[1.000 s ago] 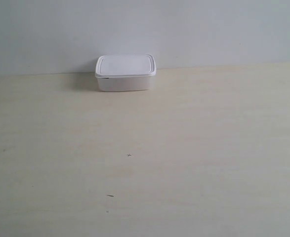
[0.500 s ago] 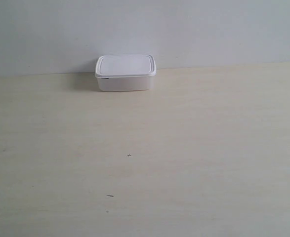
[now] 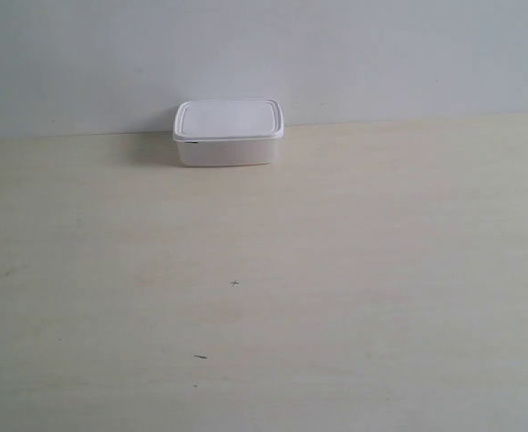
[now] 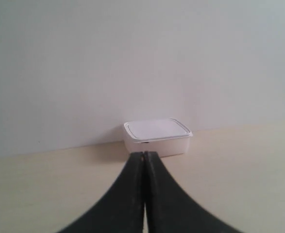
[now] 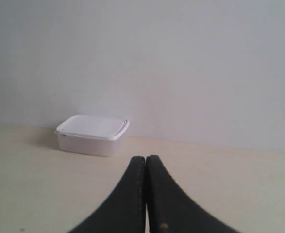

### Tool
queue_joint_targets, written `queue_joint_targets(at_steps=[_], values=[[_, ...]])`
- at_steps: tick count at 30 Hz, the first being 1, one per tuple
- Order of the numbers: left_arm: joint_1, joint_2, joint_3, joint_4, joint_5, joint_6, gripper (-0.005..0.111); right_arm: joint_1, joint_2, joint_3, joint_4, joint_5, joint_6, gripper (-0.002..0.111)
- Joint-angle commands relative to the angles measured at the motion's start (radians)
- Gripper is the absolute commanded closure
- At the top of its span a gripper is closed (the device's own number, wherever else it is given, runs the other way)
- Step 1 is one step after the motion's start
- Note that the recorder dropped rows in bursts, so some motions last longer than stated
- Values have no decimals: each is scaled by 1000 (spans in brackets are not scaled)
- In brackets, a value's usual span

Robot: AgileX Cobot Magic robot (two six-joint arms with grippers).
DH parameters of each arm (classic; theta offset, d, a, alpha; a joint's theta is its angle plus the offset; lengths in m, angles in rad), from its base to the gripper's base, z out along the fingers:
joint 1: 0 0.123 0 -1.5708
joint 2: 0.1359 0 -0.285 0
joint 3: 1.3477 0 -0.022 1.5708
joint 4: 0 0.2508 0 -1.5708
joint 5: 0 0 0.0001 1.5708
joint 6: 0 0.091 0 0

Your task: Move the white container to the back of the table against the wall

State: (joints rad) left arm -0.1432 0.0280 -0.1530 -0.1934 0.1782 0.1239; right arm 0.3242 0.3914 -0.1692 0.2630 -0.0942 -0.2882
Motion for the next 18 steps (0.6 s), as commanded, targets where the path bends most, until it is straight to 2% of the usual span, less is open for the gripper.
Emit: queue_joint_targets(at_steps=[1, 8, 14, 18], values=[[4, -4, 81, 3, -130, -3, 107, 2, -50, 77, -61, -35, 1, 108], [4, -4, 153, 3, -187, 0, 107, 2, -151, 169, -63, -33, 1, 108], [4, -4, 153, 1, -142, 0, 107, 2, -194, 169, -63, 66, 1, 108], [4, -4, 153, 1, -57, 0, 107, 2, -205, 169, -61, 150, 1, 108]])
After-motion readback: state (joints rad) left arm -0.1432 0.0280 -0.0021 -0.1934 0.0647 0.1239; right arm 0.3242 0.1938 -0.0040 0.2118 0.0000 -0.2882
